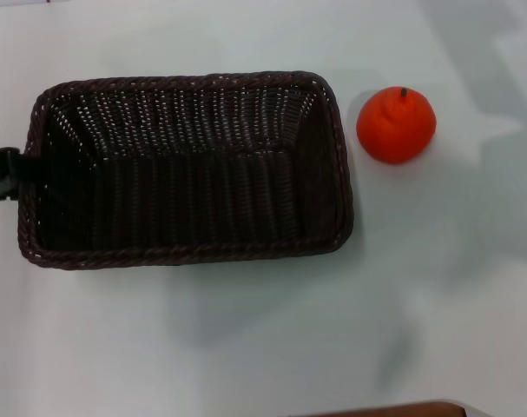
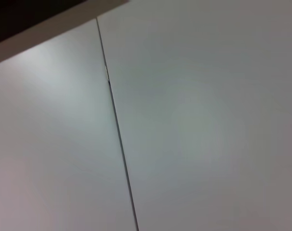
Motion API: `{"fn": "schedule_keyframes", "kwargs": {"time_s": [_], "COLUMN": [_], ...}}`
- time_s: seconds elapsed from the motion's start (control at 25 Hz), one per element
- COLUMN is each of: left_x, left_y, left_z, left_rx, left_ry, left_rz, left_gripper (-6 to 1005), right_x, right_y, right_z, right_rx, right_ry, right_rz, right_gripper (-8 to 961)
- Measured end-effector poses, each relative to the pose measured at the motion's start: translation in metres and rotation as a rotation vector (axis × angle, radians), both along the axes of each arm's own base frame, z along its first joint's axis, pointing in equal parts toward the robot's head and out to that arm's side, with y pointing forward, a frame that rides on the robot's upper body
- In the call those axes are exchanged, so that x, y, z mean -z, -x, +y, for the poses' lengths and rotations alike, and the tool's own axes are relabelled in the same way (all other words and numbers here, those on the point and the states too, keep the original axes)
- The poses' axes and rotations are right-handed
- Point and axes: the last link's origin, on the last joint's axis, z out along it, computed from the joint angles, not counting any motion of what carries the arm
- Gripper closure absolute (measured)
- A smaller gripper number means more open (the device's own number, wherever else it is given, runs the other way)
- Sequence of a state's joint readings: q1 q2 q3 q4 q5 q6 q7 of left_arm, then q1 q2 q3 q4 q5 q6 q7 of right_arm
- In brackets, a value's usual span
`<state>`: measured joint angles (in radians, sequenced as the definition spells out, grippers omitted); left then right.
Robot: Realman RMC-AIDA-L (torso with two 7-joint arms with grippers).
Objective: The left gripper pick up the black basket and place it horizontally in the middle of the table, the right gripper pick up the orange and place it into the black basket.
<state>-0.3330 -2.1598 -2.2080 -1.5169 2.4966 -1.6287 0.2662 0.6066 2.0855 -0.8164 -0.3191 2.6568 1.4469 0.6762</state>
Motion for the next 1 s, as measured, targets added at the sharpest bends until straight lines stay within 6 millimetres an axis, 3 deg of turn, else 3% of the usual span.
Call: {"fn": "schedule_keyframes", "kwargs": {"time_s": [0.24,0.56,0.76,0.88,1.0], "left_x": [-0.02,-0.063,-0.091,-0.097,-0.092], "left_y": [0.012,0.013,0.013,0.027,0.047], "left_z": [-0.004,-0.019,-0.035,-0.047,-0.061], "left_rx": [-0.006,0.127,0.383,0.557,0.69], "left_ry": [-0.071,-0.265,-0.495,-0.683,-0.885], "left_rz": [0.008,-0.102,-0.28,-0.371,-0.405], "left_gripper": [276,176,139,142,144], "right_x": [-0.001,0.001,0.003,0.0,-0.008], "right_y": [-0.001,-0.011,-0.015,-0.021,-0.025], "right_z": [-0.005,-0.023,-0.037,-0.043,-0.055], "right_rx": [-0.021,-0.058,-0.097,-0.053,0.019], "right_ry": [0.001,0.045,0.241,0.427,0.647], "right_rz": [0.016,0.012,-0.058,-0.13,-0.188], "right_gripper": [30,31,32,33,34]}}
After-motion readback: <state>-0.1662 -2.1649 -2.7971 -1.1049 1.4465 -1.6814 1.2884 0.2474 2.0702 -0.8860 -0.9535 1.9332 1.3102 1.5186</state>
